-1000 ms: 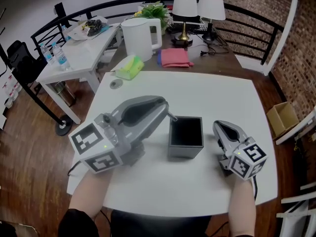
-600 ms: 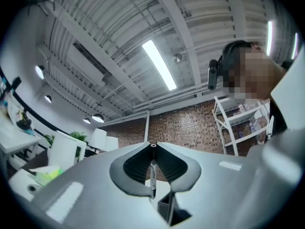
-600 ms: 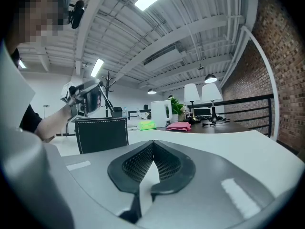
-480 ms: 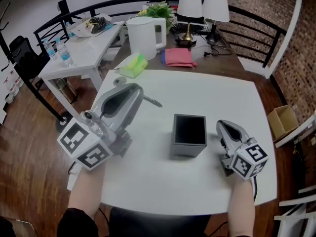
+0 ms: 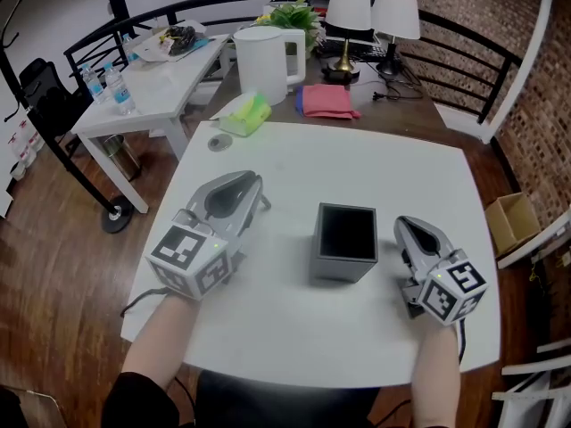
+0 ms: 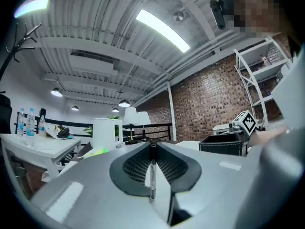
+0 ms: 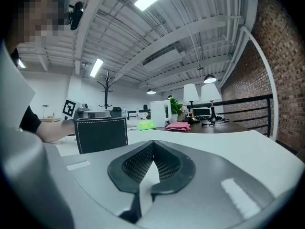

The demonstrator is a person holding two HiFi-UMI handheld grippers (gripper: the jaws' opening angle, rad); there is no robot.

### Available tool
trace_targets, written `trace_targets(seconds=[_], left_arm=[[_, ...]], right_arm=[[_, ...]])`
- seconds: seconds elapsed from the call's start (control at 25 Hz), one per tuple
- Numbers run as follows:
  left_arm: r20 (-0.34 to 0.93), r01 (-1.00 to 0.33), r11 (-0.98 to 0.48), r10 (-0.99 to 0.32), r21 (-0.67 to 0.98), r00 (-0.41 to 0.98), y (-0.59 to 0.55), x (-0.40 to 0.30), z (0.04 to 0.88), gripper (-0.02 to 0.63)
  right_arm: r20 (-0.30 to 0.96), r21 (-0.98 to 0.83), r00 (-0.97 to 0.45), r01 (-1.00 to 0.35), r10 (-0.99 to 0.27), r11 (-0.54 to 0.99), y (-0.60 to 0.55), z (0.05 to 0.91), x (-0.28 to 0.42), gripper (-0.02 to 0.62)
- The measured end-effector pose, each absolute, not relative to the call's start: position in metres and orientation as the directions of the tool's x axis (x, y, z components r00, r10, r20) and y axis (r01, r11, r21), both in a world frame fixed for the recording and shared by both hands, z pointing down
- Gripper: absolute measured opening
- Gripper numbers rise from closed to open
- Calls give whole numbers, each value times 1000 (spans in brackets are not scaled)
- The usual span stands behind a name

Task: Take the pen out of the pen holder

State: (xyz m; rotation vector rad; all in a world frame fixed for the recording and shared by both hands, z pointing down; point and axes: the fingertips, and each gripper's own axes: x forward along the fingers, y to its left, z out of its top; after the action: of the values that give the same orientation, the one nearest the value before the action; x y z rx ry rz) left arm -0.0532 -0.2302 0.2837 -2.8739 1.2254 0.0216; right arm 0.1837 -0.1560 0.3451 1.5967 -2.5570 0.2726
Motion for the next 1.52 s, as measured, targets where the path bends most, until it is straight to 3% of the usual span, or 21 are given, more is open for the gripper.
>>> trace_targets(seconds=[0.2, 0.36, 0.68, 0.92, 1.28, 1.52], left_arm=[[74, -751, -660, -750, -21, 657, -219, -58, 303, 37], [220, -748, -660, -741, -67, 634, -207, -56, 338, 38], [398, -738, -669, -656, 88, 642, -207, -52, 376, 39], [392, -719, -690, -639, 88, 662, -203, -48, 376, 44], [167, -743, -667, -727, 59, 666, -223, -79, 334, 41], [149, -755, -652, -741, 75, 655, -238, -100, 341, 34]], right_arm=[[188, -94, -439, -898, -878, 429, -156, 344, 184, 14], [191, -91, -440, -898, -877, 431, -155, 343, 183, 14], [190, -94, -437, -900, -879, 426, -155, 343, 183, 14], [189, -94, -434, -901, -881, 423, -154, 343, 184, 14], [190, -92, -433, -901, -881, 423, -154, 343, 184, 14], [193, -95, -435, -901, -880, 424, -155, 346, 182, 14]])
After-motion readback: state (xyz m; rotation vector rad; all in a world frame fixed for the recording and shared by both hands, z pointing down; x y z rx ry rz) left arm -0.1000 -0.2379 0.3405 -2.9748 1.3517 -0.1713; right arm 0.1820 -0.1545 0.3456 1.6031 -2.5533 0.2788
